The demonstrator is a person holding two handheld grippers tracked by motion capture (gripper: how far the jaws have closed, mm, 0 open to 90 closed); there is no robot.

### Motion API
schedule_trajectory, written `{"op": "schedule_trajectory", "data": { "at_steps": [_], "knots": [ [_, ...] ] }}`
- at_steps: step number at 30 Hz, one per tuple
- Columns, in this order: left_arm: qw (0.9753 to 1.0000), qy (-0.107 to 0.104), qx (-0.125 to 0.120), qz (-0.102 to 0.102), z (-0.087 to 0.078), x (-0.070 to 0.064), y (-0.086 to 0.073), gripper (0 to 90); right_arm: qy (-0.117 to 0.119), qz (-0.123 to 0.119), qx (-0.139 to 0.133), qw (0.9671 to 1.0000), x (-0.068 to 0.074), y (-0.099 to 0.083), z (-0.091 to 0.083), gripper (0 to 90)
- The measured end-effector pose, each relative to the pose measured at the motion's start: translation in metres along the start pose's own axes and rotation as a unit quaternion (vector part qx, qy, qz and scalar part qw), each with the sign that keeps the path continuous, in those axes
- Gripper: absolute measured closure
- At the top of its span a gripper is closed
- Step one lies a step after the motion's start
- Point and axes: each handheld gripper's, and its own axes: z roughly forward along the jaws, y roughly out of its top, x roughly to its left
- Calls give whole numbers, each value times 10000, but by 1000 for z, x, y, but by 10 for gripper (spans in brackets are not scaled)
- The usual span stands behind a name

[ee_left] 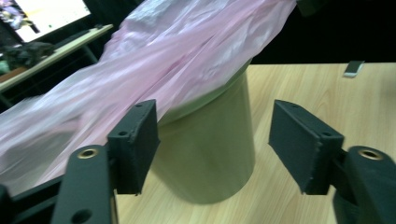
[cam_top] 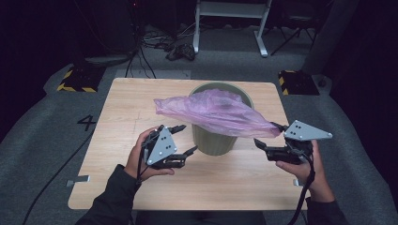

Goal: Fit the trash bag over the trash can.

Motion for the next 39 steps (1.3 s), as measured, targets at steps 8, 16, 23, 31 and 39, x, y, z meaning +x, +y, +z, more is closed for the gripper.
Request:
{"op": "schedule_trajectory", "data": {
  "at_steps": [8,16,23,31,39],
  "knots": [
    [9998,92,73,-179,23,11,10,270,-317,-334,-584,9972,2,23,-27,210],
    [9980,63,275,-567,33,29,-6,322,-95,-871,-364,9955,9,52,-11,270],
    [9979,57,264,-592,32,33,-10,339,330,-1127,374,9924,10,68,25,459],
    [9956,328,586,-658,43,52,-15,408,432,-1159,968,9876,5,66,46,842],
    [9961,372,703,-389,45,63,-17,715,588,-943,669,9915,-2,67,40,900]
  ]
}}
